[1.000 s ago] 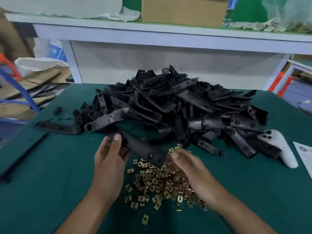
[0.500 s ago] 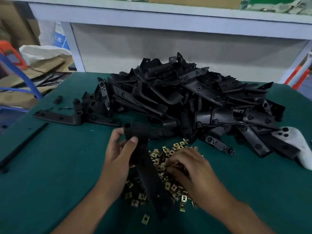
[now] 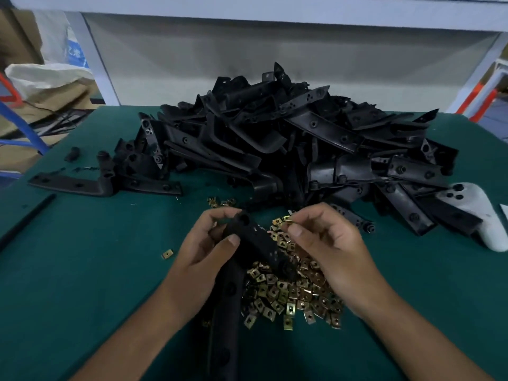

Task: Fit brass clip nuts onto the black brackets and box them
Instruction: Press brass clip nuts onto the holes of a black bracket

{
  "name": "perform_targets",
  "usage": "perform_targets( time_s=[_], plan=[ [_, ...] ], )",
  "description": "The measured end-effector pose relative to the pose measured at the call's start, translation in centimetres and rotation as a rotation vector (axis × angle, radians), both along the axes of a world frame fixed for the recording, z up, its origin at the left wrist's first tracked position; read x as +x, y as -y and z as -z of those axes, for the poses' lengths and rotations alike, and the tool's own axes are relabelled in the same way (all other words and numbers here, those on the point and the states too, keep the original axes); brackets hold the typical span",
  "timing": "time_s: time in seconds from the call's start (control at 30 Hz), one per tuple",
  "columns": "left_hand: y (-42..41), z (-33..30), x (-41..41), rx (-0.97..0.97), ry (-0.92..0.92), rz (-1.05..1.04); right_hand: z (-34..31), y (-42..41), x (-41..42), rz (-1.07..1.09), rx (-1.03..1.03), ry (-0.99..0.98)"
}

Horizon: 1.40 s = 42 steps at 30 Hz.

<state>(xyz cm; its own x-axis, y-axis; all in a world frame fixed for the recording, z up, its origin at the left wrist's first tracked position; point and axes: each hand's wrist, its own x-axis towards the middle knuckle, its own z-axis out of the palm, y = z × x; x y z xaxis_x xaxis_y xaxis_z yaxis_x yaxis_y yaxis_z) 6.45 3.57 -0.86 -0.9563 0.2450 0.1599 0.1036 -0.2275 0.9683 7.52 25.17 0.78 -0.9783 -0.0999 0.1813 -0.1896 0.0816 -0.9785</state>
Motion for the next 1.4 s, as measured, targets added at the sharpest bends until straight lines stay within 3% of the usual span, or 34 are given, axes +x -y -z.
perform_targets(
  time_s=[0.17,0.3,0.73,1.4],
  plan=[
    [0.0,-0.2,0.4,-0.191,-0.084,0.033,0.1,0.6,0.1,-0.061,-0.188,0.118],
    [0.1,-0.3,0.3,-0.163,-0.062,0.029,0.3,0.9,0.2,-0.077,-0.226,0.132],
    [0.1,-0.3,0.0,-0.077,-0.032,0.131,-0.5,1.5,0.8,-0.030,-0.170,-0.027],
    [0.0,-0.6,0.4,-0.096,-0.017,0.154,-0.5,1.5,1.0,-0.052,-0.067,-0.064]
  ],
)
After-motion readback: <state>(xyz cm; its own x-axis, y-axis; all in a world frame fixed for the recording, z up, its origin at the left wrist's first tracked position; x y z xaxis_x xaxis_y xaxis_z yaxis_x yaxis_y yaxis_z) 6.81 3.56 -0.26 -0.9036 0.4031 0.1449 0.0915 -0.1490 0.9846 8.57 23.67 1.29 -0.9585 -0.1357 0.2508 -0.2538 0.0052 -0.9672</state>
